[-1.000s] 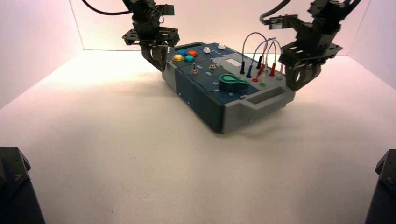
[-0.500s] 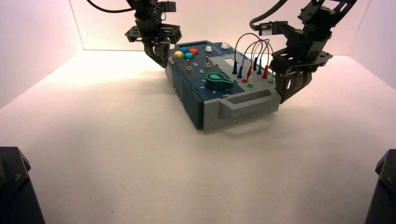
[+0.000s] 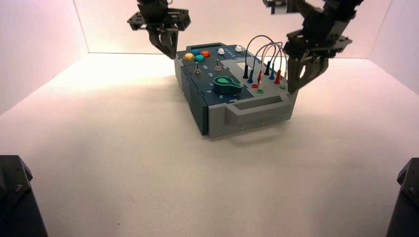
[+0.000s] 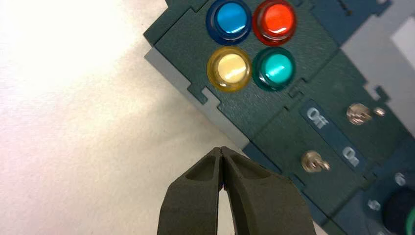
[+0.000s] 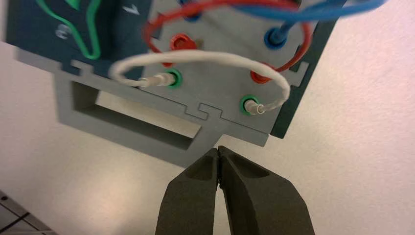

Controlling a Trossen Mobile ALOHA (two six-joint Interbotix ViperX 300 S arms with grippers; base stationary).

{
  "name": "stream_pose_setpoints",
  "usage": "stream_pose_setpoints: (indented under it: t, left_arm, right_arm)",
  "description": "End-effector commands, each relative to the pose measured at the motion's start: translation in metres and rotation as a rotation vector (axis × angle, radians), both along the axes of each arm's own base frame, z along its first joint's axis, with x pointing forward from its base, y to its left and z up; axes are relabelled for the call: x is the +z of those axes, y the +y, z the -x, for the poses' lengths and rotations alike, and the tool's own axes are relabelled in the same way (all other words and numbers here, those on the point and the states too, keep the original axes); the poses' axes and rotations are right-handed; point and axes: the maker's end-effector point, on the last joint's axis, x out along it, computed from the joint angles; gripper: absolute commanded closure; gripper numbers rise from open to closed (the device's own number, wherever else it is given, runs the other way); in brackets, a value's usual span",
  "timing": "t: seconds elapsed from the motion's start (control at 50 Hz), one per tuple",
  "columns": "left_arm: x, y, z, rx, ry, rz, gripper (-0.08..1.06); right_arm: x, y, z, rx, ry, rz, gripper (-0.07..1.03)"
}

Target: Rotate the box clockwise.

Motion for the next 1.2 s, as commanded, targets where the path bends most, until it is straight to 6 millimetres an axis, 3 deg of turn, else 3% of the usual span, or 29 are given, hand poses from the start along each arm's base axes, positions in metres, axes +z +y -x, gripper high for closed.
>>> stream_pose_setpoints:
  t: [0.02, 0.34, 0.56, 0.82, 1.2]
  left_arm:
    - [0.042, 0.002, 0.003, -0.002, -0.079, 0.032, 1.01]
    - [0.082, 0.019, 0.020, 0.037, -0.117, 0.059, 1.01]
    - [0.090, 0.020, 0.034, 0.032, -0.097, 0.063, 1.01]
    - [0.084, 0.022, 0.039, 0.033, -0.096, 0.059, 1.01]
    - [0.082, 0.021, 0.035, 0.026, -0.117, 0.058, 1.01]
  right_arm:
    - [0.031, 0.005, -0.009, 0.001, -0.092, -0.038, 0.98]
    - [0.067, -0.018, -0.034, -0.094, -0.222, -0.067, 0.98]
    - [0.087, -0.020, -0.035, -0.093, -0.291, -0.083, 0.99]
    - [0.071, -0.023, -0.029, -0.085, -0.270, -0.064, 0.98]
    - [0.076, -0.023, -0.031, -0.090, -0.301, -0.070, 0.98]
